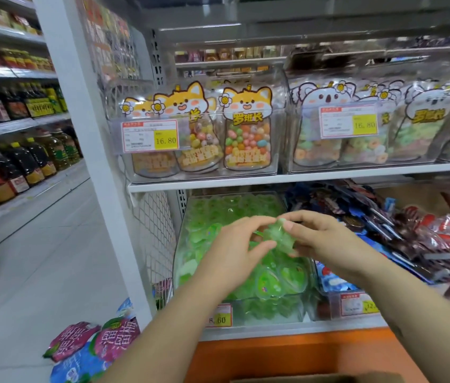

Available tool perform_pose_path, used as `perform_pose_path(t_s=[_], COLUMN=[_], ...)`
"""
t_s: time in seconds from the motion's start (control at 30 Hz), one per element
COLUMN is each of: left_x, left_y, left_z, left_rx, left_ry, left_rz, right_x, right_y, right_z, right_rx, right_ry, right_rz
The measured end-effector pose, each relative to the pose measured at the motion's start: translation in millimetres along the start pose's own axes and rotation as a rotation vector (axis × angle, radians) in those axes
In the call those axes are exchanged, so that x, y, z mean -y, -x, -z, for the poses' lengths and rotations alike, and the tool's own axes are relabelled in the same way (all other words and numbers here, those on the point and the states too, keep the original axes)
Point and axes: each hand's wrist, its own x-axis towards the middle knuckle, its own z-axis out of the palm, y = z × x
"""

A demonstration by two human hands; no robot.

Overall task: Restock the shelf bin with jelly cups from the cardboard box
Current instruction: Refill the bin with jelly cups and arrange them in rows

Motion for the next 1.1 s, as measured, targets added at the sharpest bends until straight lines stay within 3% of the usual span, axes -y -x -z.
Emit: perform_pose_path(t_s=[0.2, 0.37, 0.5, 0.7, 1.1], left_x=[-7.1, 0.9, 0.5, 10.2, 8.9], left_y=[-15.3, -31.0, -39.9, -42.2, -48.9], left_z=[-26.3, -49.9, -64.1, -77.2, -80.4], left_rx=[-0.089, -0.053, -0.100, -0.053, -0.012], left_ry=[0.154, 0.507, 0.754, 0.665, 0.661], left_rz=[0.135, 0.476, 0.624, 0.670, 0.684], right_x=[-6.7, -16.4, -27.5, -47.4, -50.4], right_y=[3.4, 3.9, 2.4, 1.0, -0.1], right_z=[6.9, 18.2, 25.5, 28.3, 28.5], right_rx=[-0.193, -0.379, -0.356, -0.253, -0.222], right_ry=[-0.092, 0.177, 0.441, 0.876, 0.929], right_rz=[-0.004, 0.139, 0.188, 0.196, 0.190])
